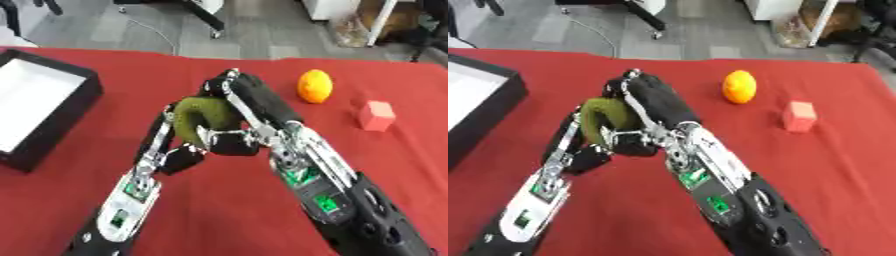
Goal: Pick up the objects with one hand, pass them to the other hand, and then place them into the box on the other side of the table.
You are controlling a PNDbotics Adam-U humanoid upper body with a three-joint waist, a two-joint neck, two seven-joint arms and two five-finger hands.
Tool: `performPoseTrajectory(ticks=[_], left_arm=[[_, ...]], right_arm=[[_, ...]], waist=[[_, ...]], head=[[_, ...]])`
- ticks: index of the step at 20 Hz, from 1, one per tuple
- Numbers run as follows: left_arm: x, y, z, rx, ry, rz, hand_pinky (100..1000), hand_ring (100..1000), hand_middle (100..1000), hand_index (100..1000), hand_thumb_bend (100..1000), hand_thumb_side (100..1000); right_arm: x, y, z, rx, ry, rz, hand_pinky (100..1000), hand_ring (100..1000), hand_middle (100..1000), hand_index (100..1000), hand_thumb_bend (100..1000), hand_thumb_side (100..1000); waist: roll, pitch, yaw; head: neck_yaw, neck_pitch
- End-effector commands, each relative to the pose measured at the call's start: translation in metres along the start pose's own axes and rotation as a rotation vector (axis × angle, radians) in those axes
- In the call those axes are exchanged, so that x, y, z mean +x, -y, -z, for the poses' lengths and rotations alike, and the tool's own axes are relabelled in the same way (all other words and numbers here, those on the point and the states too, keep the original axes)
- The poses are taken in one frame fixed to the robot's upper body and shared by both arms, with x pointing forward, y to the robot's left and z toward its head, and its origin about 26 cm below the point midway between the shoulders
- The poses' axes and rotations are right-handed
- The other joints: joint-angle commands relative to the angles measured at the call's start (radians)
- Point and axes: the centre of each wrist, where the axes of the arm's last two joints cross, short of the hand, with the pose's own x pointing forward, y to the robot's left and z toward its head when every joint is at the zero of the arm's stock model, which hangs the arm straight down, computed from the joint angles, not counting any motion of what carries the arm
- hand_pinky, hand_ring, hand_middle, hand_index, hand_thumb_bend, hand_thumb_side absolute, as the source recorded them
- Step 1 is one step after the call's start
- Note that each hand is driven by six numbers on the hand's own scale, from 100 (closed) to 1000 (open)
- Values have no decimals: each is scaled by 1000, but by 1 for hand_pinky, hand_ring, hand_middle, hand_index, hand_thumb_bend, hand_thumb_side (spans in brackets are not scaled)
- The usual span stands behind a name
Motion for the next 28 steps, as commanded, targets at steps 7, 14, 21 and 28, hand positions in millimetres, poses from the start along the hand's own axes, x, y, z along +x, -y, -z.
performPoseTrajectory(ticks=[7,14,21,28], left_arm=[[9,-5,9,11,76,55,557,388,317,434,100,379],[11,-7,9,-28,99,95,560,391,320,432,100,381],[9,-12,8,13,90,113,558,391,318,427,100,378],[5,-65,2,160,44,224,558,391,318,426,100,368]], right_arm=[[8,43,-11,-89,153,9,702,669,687,804,339,497],[13,75,-22,-185,215,52,712,687,721,848,380,590],[14,81,-23,-211,228,58,710,681,715,843,345,580],[-4,96,-29,-341,218,58,705,671,704,836,302,574]], waist=[[-2,-16,-4],[-1,-17,-4],[0,-20,-5],[9,-39,-2]], head=[[5,-14],[3,-17],[8,-17],[73,2]])
